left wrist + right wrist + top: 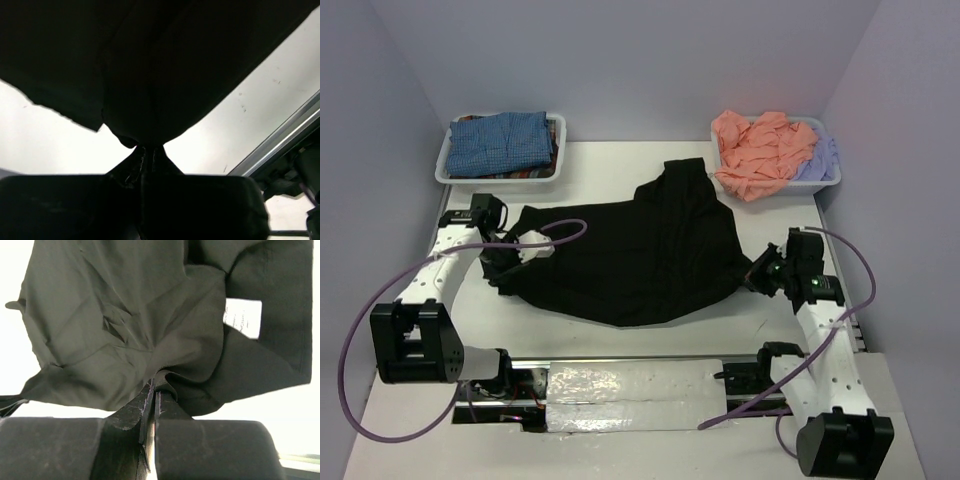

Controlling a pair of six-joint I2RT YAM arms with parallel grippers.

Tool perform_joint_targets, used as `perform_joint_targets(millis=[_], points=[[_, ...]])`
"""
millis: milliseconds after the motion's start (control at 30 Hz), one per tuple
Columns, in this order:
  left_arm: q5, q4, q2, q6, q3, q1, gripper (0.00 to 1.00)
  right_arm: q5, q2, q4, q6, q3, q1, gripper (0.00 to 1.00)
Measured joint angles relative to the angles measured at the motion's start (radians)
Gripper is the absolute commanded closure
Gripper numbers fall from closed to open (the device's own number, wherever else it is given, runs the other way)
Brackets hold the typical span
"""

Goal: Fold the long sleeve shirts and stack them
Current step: Flatten the shirt out

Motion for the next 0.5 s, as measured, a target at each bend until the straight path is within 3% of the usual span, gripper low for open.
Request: perform_joint_targets(millis=[100, 200, 400, 433, 500], points=[[0.031, 0.016, 0.083, -0.066, 0.051, -0.005, 1.00, -0.021, 0.132, 0.025, -0.002, 0.055, 0.005, 1.00], [0.082, 0.027, 0.288, -0.177, 0.349, -0.018, 1.00, -0.040, 0.453, 0.020, -0.026, 0.363, 0.013, 1.00], [0.176, 0.133, 0.721, -0.479, 1.341, -0.035, 1.00, -0.092, 1.117, -0.023, -0.045, 1.403, 0.017, 1.00], [0.177, 0.207, 0.734, -0.529, 1.411, -0.037, 1.00, -0.100, 1.194, -0.015, -0.020, 1.561, 0.014, 1.00], [0.182, 0.377, 0.657, -0.613, 1.363, -0.037, 1.00, -0.131, 1.294, 0.089, 0.063, 1.799, 0.000, 1.00]])
